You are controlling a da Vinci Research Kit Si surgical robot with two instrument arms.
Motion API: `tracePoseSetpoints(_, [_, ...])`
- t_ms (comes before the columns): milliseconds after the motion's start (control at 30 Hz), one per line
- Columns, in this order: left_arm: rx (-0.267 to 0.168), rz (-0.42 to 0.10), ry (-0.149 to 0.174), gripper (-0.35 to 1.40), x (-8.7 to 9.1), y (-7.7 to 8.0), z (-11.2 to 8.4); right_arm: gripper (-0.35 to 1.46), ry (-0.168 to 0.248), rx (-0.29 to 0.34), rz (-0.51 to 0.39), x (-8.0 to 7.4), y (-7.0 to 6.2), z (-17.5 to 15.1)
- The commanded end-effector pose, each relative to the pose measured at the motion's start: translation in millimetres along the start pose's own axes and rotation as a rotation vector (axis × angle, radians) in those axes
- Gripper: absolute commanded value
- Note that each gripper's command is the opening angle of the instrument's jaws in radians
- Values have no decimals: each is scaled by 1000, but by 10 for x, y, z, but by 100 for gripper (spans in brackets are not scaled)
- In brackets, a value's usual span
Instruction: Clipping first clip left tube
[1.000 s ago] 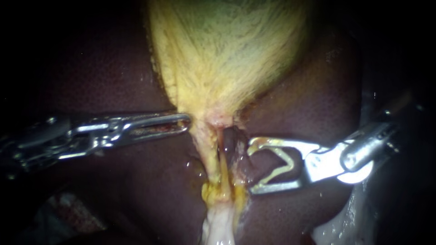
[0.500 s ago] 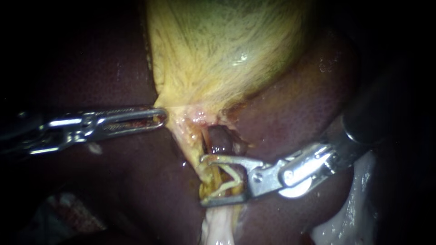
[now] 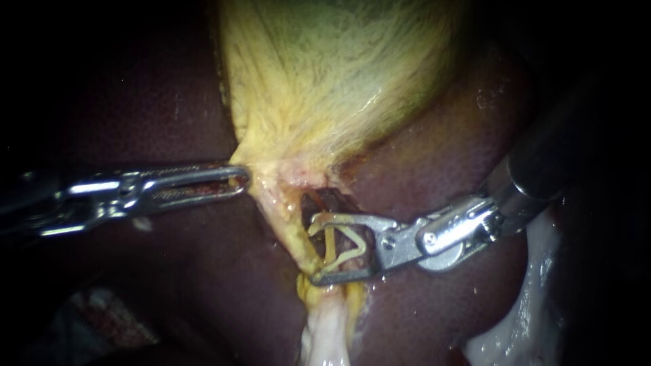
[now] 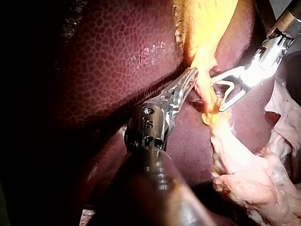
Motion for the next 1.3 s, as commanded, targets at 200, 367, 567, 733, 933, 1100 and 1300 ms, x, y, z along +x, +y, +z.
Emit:
tracePoseSetpoints(200, [2, -3, -3, -35, -4, -3, 3, 59, -6, -6, -9, -4, -7, 24])
tracePoseSetpoints(367, [-1, -5, -7, -35, -7, -6, 7, 59, 3, 33, -9, -6, -18, 44])
tracePoseSetpoints(567, [2, -7, -6, -35, -9, -8, 13, 56, 4, 51, -1, -2, -21, 57])
tracePoseSetpoints(733, [3, -8, -5, -35, -10, -10, 16, 49, 8, 56, -4, -3, -19, 57])
tracePoseSetpoints(933, [2, -8, -6, -35, -11, -11, 17, 2, -36, 73, -6, -7, -19, 52])
tracePoseSetpoints(1100, [2, -8, -6, -35, -11, -11, 17, -35, -73, 86, 32, -7, -15, 42])
tracePoseSetpoints(1300, [2, -8, -6, -35, -11, -11, 18, -35, -78, 85, 64, -11, -17, 44])
